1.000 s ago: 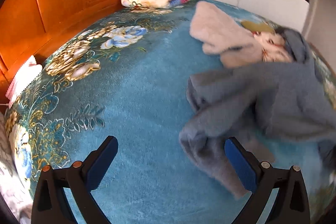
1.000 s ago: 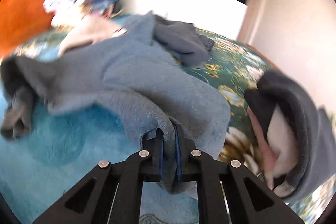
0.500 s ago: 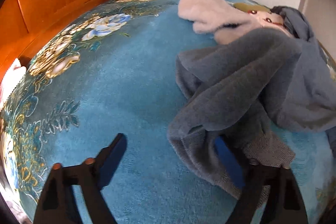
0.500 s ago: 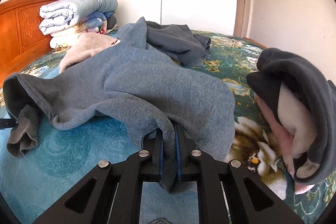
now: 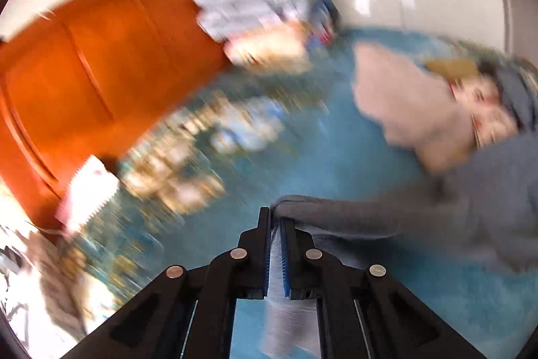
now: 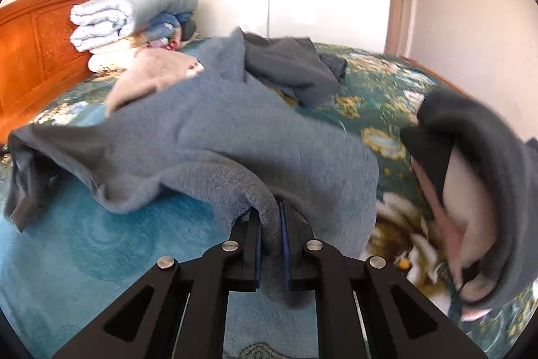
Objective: Fold clothes
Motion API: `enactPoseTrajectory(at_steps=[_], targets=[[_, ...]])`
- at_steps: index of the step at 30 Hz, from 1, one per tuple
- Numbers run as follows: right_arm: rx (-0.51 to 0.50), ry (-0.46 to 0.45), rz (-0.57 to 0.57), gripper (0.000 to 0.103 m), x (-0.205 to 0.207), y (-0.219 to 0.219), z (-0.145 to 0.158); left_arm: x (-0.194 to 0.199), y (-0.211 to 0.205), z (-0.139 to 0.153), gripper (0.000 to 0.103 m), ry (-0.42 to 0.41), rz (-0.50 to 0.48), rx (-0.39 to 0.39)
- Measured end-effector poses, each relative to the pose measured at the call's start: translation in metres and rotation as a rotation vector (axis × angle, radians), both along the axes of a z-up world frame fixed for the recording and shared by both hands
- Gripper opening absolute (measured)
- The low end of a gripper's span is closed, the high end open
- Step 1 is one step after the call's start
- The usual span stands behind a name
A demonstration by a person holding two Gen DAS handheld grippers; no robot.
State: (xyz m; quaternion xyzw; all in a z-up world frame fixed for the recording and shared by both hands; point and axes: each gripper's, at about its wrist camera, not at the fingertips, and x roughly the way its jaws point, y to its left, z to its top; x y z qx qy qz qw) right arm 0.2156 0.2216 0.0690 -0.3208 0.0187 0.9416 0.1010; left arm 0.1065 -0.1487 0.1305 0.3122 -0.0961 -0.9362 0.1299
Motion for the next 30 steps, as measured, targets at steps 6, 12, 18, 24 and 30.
enactPoseTrajectory(at_steps=[6, 12, 18, 24, 30], targets=[[0.025, 0.054, 0.025, 0.01, 0.025, -0.008, 0.024, 0.043, -0.073, -0.017, 0.001, -0.006, 0.075, 0.095], [0.022, -0.055, 0.044, 0.01, 0.037, -0.014, -0.006, 0.07, -0.117, -0.098, 0.001, -0.179, 0.096, 0.374], [0.017, -0.073, 0.046, 0.01, 0.04, -0.016, -0.009, 0.049, -0.124, -0.108, 0.006, -0.193, 0.072, 0.661], [-0.074, -0.077, 0.073, 0.028, 0.055, -0.009, -0.01, -0.008, -0.122, -0.118, 0.04, -0.239, 0.074, 0.773], [-0.393, -0.113, 0.097, 0.059, 0.075, 0.02, -0.019, -0.057, -0.116, -0.138, 0.041, -0.284, 0.104, 0.808]])
